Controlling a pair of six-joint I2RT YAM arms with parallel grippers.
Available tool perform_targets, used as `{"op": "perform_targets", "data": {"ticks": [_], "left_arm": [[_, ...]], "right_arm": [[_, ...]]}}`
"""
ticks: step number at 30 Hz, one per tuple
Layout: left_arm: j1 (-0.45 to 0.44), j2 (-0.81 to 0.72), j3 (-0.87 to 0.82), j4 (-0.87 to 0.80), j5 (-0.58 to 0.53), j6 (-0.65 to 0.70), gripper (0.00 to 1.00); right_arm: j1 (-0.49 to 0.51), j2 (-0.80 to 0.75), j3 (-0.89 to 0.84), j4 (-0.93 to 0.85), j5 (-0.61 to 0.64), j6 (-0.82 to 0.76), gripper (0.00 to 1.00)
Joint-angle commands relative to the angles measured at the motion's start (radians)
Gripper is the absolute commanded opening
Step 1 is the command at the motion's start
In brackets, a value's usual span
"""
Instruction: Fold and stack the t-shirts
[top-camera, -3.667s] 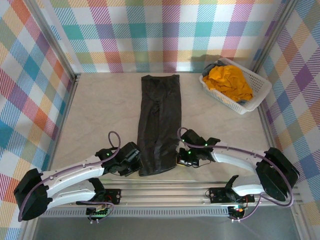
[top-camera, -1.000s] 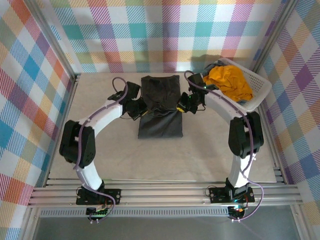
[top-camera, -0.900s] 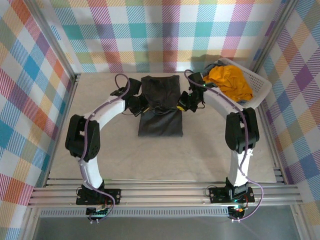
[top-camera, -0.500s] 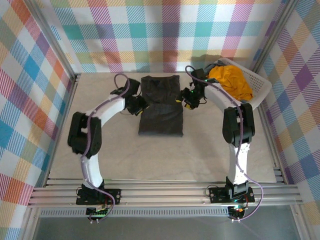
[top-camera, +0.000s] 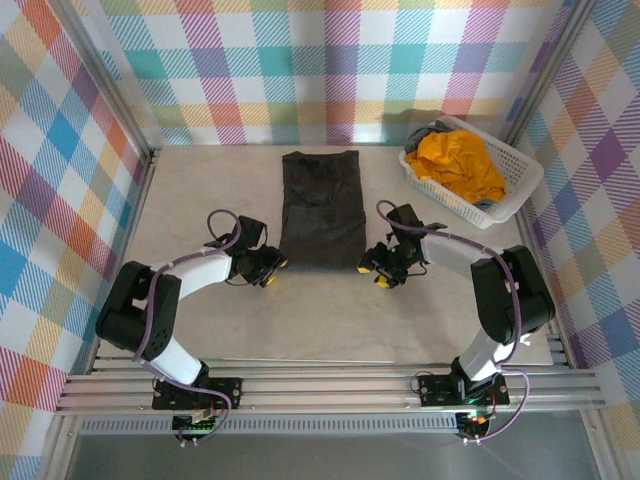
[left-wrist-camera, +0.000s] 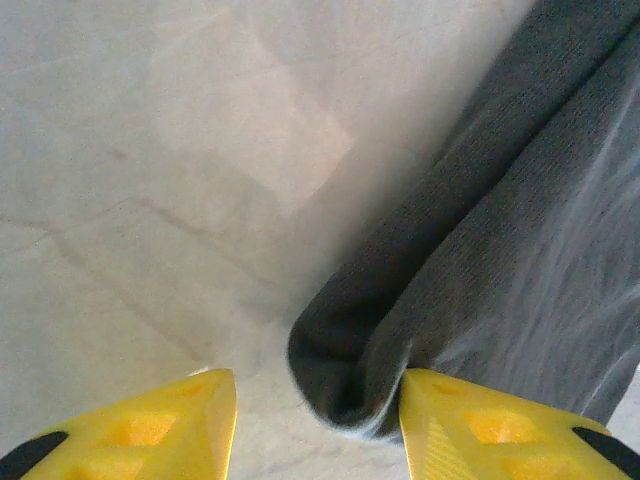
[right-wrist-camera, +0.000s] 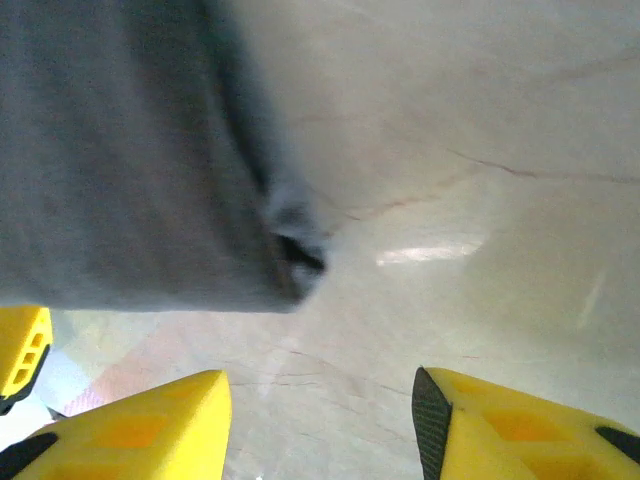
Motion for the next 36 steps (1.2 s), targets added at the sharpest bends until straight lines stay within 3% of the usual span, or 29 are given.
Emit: {"op": "perform_targets", "data": {"ticks": [1,7,14,19,23,26,31,36], "left_arm": [[-0.011,0.039,0.017,0.083,0.015,-0.03,0.45],[-0.013,0.1,0.021,0.119,0.016,-0.035,0.29],[-0.018,0.115,0.039,0.14,0.01,-0.046,0.21],[-0.017,0.12,0.061,0.137,0.009,-0.041,0.1],[-0.018,0.103,0.063,0.135,0.016,-0.038,0.0],[-0.019,0.063,0.049,0.116,0.018,-0.032,0.0],[-0.036,-0.046,-0.004,0.054,0.034,-0.022,0.0],[-0.132,-0.193,-0.097,0.003,0.034,-0.027,0.0]], "right_arm": [[-0.006,0.012,0.006,0.138,-0.047,0.079,0.52],[-0.003,0.071,0.016,0.134,-0.036,0.112,0.47],[-0.003,0.143,0.068,0.167,-0.041,0.132,0.43],[0.001,0.186,0.091,0.195,-0.046,0.172,0.29],[0.002,0.164,0.088,0.212,-0.017,0.189,0.11],[0.001,0.114,0.085,0.181,0.028,0.183,0.0],[0.003,0.0,0.064,0.103,0.067,0.137,0.0],[0.044,-0.125,0.009,0.011,0.046,0.07,0.0]]}}
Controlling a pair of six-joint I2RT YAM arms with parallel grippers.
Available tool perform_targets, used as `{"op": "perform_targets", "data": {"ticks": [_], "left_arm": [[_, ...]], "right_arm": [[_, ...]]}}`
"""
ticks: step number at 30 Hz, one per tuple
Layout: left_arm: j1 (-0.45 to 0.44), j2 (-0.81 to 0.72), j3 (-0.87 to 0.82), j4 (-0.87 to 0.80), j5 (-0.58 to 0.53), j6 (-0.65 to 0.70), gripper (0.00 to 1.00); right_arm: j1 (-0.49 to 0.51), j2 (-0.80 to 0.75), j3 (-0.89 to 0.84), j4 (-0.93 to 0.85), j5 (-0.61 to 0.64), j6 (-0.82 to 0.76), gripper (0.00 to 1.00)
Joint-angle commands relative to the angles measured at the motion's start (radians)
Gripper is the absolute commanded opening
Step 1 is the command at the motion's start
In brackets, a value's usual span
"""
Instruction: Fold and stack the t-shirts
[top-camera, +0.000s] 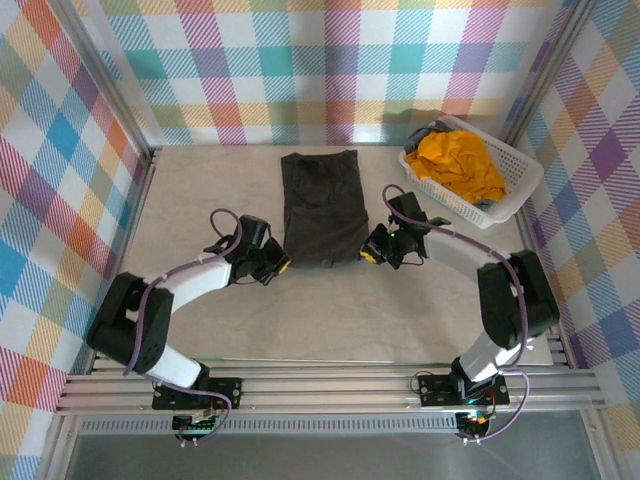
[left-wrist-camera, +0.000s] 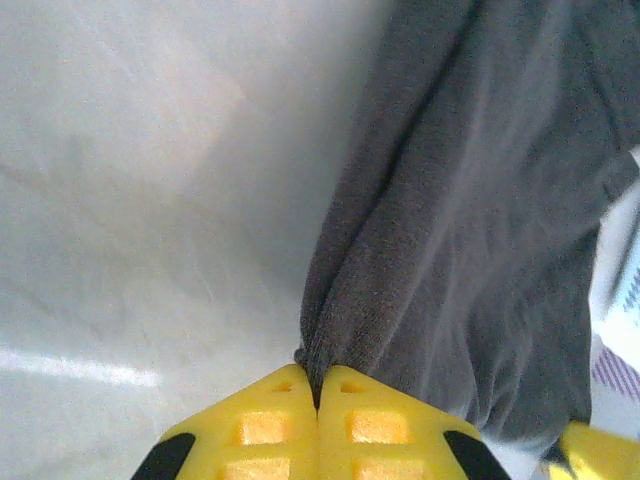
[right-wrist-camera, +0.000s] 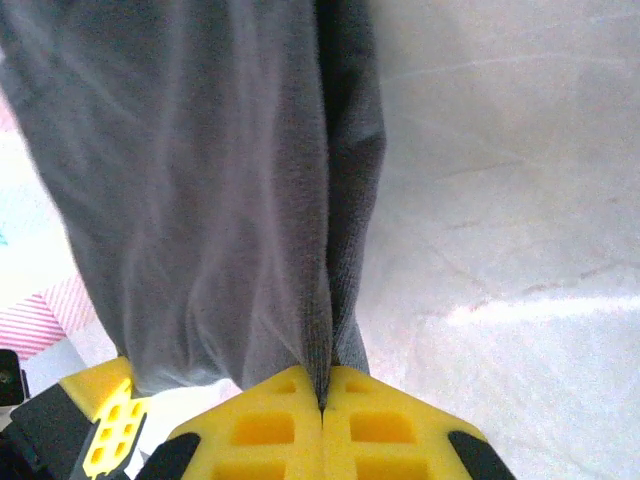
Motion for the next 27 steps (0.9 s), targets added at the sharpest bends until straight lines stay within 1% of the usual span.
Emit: {"op": "perform_targets", "data": {"ticks": [1,3,6,9,10,13,17,20,23,27], "left_arm": [[-0.084,-0.108,-0.083,-0.079,0.013,0.001,0.0],[-0.14,-0.194,-0.143,-0.105,-0.015,-0.03,0.0],[-0.232,-0.356,-0.259,-0.122,-0.064,-0.114,0.0],[-0.363,-0.529,-0.333,-0.151,-0.13,-0.208,0.0],[-0.409,-0.579,-0.344,-0.163,-0.154,-0.235,0.0],[-0.502,-0.685,-0.313,-0.31,-0.244,-0.277,0.0],[-0.521,-0.814,-0.225,-0.436,-0.358,-0.27,0.0],[-0.52,-0.858,-0.143,-0.473,-0.434,-0.246,0.0],[-0.52,-0.821,-0.071,-0.47,-0.454,-0.228,0.0],[-0.513,-0.737,0.026,-0.473,-0.496,-0.198,0.0]], "right_arm": [[0.05,-0.101,-0.069,-0.109,0.009,-0.06,0.0],[0.082,-0.186,-0.129,-0.141,0.031,-0.055,0.0],[0.14,-0.343,-0.232,-0.187,0.072,-0.022,0.0],[0.227,-0.509,-0.299,-0.253,0.101,0.034,0.0],[0.258,-0.555,-0.311,-0.271,0.11,0.056,0.0],[0.314,-0.648,-0.303,-0.338,0.148,0.093,0.0],[0.316,-0.686,-0.227,-0.409,0.193,0.082,0.0],[0.315,-0.64,-0.13,-0.44,0.209,0.054,0.0],[0.314,-0.583,-0.034,-0.465,0.227,0.033,0.0],[0.276,-0.489,0.097,-0.481,0.236,-0.012,0.0]]}}
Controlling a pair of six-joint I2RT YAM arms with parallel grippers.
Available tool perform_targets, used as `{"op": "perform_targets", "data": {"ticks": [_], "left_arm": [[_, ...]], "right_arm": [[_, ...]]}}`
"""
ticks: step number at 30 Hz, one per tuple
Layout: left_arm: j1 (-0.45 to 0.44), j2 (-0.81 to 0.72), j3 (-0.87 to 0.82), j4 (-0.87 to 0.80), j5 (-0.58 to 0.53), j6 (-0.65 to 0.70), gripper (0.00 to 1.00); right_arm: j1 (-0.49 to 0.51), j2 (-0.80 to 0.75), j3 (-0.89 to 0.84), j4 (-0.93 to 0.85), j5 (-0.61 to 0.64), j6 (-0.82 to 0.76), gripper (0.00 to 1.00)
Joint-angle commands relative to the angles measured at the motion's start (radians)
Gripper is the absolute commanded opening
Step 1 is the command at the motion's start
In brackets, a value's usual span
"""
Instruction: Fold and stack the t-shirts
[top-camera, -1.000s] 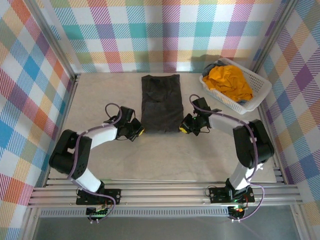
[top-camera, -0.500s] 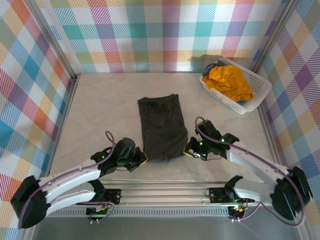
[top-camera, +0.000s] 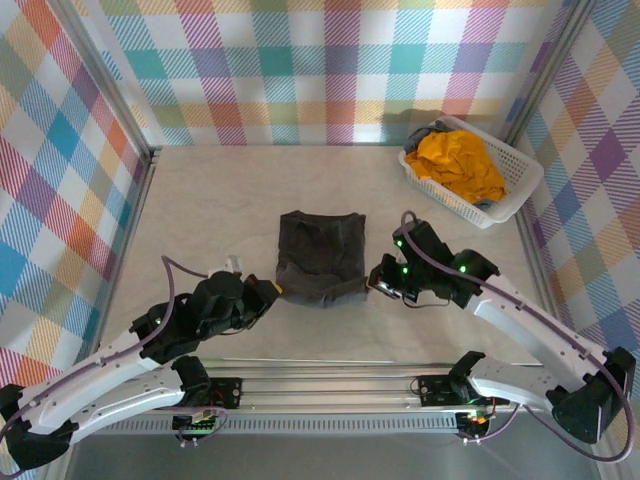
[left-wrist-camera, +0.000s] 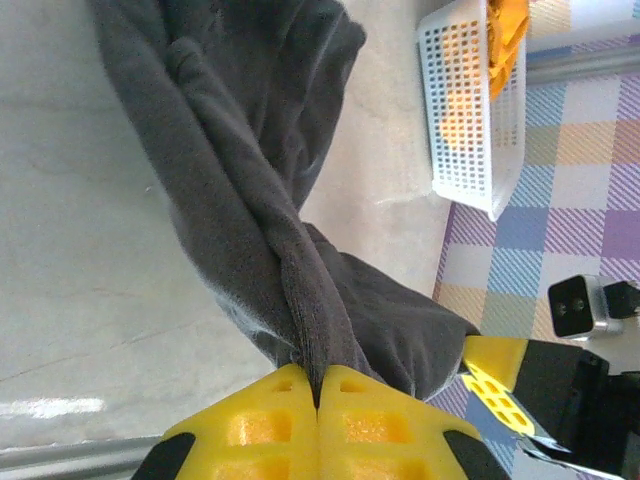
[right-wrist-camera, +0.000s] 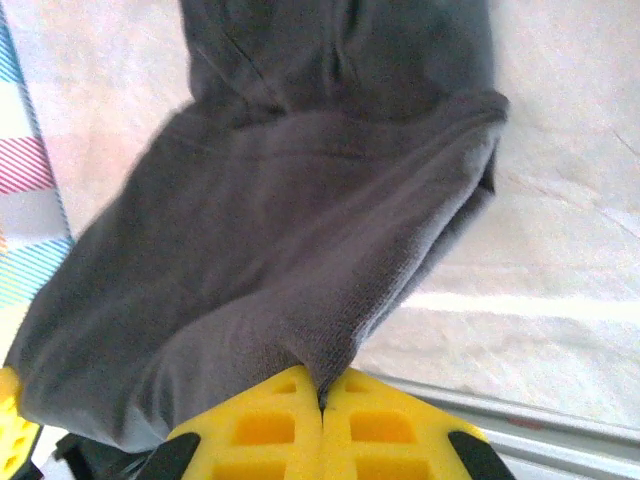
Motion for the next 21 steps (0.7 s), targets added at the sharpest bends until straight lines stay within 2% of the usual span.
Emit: {"op": "perform_targets", "data": {"ticks": [1,5,11,14,17,19,21], "left_arm": [[0.016,0.059,0.079,-0.039,-0.083,0.042,0.0],[0.147,0.15,0.141,-0.019,-0.019,0.054,0.0],[0.354,0.367,0.262,0.016,0.119,0.129,0.0],[0.44,0.494,0.316,0.063,0.178,0.167,0.0],[0.543,0.687,0.416,0.071,0.236,0.217,0.0],[0.609,0.849,0.515,0.076,0.264,0.268,0.01],[0.661,0.997,0.615,0.119,0.33,0.317,0.16]], "right_arm": [[-0.041,0.073,0.099,-0.036,0.016,-0.057,0.0],[-0.105,0.185,0.192,-0.022,-0.023,-0.096,0.0],[-0.2,0.352,0.321,0.013,-0.102,-0.126,0.0],[-0.257,0.483,0.401,0.025,-0.156,-0.128,0.0],[-0.315,0.632,0.498,0.034,-0.179,-0.123,0.0],[-0.358,0.77,0.615,0.041,-0.191,-0.137,0.13],[-0.387,0.887,0.726,0.029,-0.211,-0.156,0.25]]}}
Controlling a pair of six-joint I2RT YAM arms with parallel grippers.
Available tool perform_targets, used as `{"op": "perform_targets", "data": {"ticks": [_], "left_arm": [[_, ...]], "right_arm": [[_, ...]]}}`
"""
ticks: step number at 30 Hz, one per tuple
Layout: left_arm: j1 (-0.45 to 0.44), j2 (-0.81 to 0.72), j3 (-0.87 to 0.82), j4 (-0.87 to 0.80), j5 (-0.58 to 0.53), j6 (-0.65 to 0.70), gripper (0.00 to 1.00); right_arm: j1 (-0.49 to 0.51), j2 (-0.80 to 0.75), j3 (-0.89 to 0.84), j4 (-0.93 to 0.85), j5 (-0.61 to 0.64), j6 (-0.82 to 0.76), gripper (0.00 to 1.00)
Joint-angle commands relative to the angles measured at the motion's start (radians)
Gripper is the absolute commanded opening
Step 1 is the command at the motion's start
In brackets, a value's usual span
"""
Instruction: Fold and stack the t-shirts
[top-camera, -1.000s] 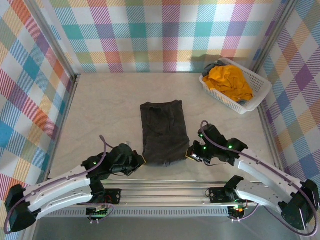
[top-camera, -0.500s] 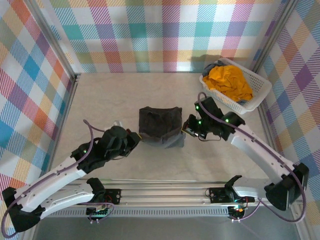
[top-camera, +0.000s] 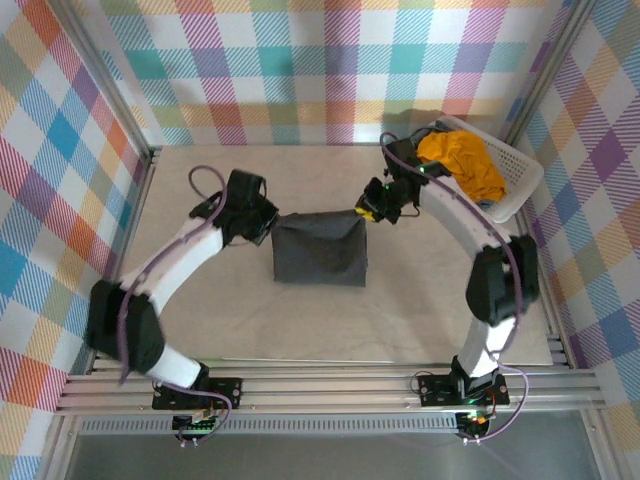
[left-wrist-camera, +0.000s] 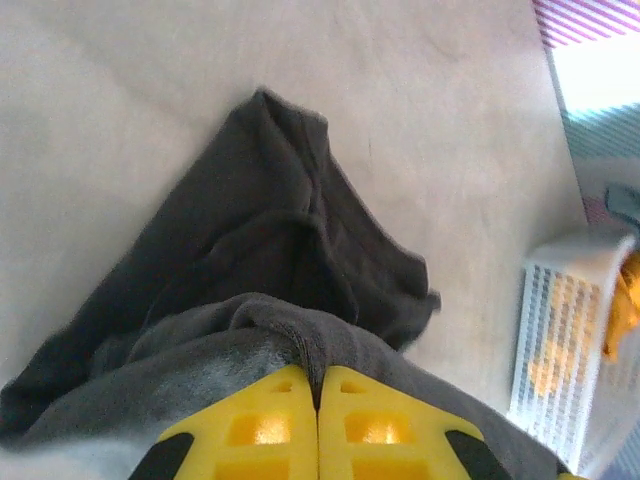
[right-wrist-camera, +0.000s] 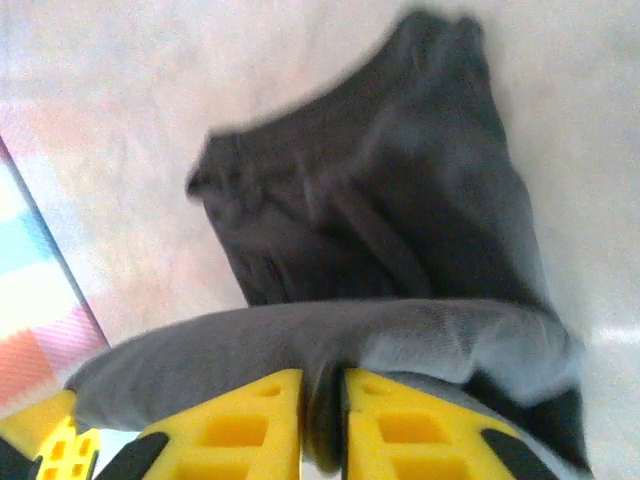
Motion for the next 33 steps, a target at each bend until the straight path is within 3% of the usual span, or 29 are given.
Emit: {"op": "perform_targets", "data": {"ticks": [1,4,6,10,13,15,17,20,24,26,33], "left_arm": [[0.072,0.175,0.129,0.084,0.103,0.126,0.23],[0.064,0.206,0.21,0.054,0.099,0.182,0.34],[0.048,0.152,0.173,0.034,0.094,0.183,0.38],[-0.014,-0.055,-0.084,0.071,0.09,0.133,0.43],[-0.15,-0.209,-0.333,0.194,0.054,-0.044,0.41],[-0.272,-0.274,-0.437,0.302,-0.045,-0.184,0.42],[-0.397,-0.297,-0.521,0.415,-0.182,-0.335,0.5],[-0.505,-0.236,-0.554,0.529,-0.321,-0.473,0.62],[-0.556,-0.065,-0.531,0.596,-0.336,-0.651,0.64],[-0.582,0.004,-0.54,0.677,-0.357,-0.722,0.64],[-0.601,0.1,-0.517,0.811,-0.459,-0.771,0.65]], "right_arm": [[-0.054,0.165,0.177,-0.003,-0.056,-0.057,0.32],[-0.059,0.191,0.254,-0.017,-0.026,-0.154,0.46],[-0.061,0.143,0.228,-0.044,0.004,-0.193,0.48],[-0.057,-0.081,-0.07,0.062,0.003,-0.188,0.46],[-0.03,-0.288,-0.352,0.221,-0.059,-0.151,0.46],[0.014,-0.438,-0.551,0.417,-0.122,-0.154,0.49],[0.05,-0.581,-0.718,0.574,-0.167,-0.149,0.54],[0.089,-0.778,-0.898,0.681,-0.145,-0.115,0.58],[0.09,-0.933,-0.956,0.595,-0.124,-0.094,0.58],[0.09,-0.976,-0.945,0.542,-0.116,-0.101,0.58],[0.09,-0.996,-0.92,0.483,-0.125,-0.107,0.57]]}}
